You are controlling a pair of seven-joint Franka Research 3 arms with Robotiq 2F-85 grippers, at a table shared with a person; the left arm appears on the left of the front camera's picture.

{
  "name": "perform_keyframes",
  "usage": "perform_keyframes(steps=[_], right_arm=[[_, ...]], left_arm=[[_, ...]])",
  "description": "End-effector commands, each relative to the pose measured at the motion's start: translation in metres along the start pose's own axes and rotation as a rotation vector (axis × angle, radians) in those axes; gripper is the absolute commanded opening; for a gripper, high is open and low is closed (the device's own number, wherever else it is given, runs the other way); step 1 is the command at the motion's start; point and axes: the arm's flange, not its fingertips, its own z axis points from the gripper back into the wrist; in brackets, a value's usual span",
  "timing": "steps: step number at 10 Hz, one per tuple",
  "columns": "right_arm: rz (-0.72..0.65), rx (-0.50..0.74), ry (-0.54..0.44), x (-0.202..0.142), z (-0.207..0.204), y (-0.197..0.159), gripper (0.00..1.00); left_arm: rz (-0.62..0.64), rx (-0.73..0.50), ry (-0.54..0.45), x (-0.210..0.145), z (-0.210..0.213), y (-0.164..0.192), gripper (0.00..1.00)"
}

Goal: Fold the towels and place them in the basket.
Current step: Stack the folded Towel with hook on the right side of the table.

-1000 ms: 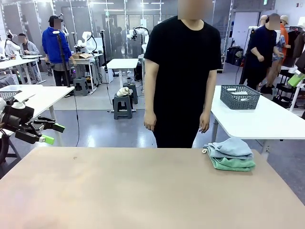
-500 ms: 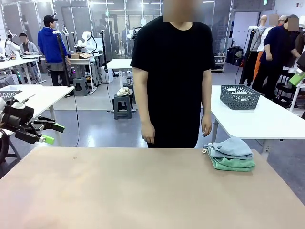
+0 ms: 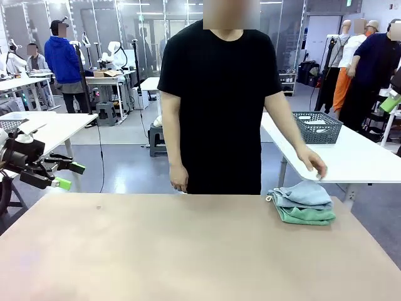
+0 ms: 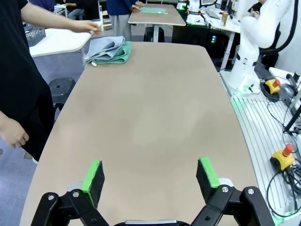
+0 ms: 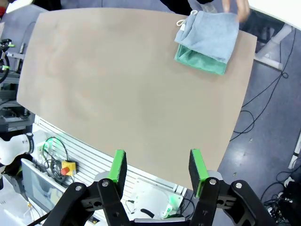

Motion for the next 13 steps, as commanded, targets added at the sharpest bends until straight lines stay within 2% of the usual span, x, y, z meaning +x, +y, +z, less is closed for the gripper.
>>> perform_keyframes(steps=[1, 13], right_arm=[[-0.014, 0.016, 0.003, 0.0019, 0.0023, 0.0017, 0.67], [-0.014, 0.016, 0.003, 0.0019, 0.0023, 0.0017, 0.67]], left_arm=[[-0.003, 0.004, 0.002, 0.0009, 0.0004, -0.0005, 1.0], [-0.003, 0.004, 0.002, 0.0009, 0.0004, -0.0005, 1.0]])
